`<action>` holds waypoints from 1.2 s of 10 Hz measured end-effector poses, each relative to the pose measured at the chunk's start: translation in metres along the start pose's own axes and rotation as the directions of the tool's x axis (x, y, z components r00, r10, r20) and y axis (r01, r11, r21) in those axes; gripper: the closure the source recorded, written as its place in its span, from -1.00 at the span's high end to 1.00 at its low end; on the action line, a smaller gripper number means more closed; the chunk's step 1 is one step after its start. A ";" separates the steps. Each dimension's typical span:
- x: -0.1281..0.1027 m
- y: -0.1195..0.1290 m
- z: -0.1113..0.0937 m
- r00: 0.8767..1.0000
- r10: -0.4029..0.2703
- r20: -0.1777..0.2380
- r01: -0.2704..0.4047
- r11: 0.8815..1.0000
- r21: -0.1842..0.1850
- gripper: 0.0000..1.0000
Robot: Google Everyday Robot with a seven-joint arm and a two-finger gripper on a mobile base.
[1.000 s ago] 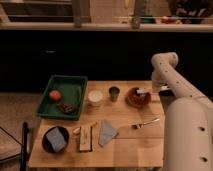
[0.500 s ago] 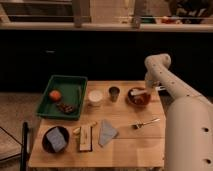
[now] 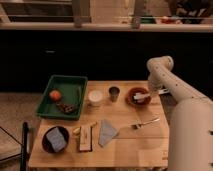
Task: Wipe red bowl with brush
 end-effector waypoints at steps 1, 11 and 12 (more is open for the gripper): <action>0.009 0.002 0.001 1.000 0.014 -0.012 -0.014 1.000 -0.008 -0.94; -0.012 -0.035 -0.002 0.998 0.052 -0.018 -0.051 0.997 0.061 -0.94; -0.024 -0.035 -0.003 1.000 0.010 -0.009 -0.009 0.998 0.062 -0.94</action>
